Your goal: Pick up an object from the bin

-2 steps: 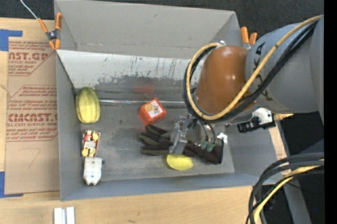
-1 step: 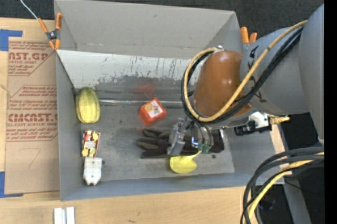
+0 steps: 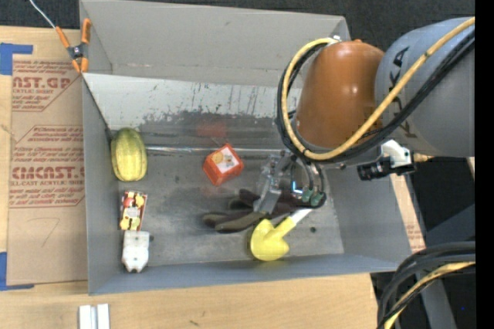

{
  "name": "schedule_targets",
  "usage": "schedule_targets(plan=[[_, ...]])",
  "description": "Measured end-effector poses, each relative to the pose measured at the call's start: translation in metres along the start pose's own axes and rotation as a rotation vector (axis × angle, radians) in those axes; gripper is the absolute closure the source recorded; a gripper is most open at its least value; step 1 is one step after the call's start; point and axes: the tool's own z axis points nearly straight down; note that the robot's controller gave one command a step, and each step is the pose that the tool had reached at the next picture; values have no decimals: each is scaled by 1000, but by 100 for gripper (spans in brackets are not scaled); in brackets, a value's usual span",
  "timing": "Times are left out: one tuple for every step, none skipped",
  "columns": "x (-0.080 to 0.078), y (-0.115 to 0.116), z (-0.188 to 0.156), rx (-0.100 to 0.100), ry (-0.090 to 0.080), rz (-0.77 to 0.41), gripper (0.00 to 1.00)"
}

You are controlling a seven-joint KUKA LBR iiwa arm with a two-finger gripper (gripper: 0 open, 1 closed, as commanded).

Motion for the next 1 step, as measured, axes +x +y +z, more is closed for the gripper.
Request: schedule_targets(plan=[[-5, -2, -36, -3, -11, -5, 100]])
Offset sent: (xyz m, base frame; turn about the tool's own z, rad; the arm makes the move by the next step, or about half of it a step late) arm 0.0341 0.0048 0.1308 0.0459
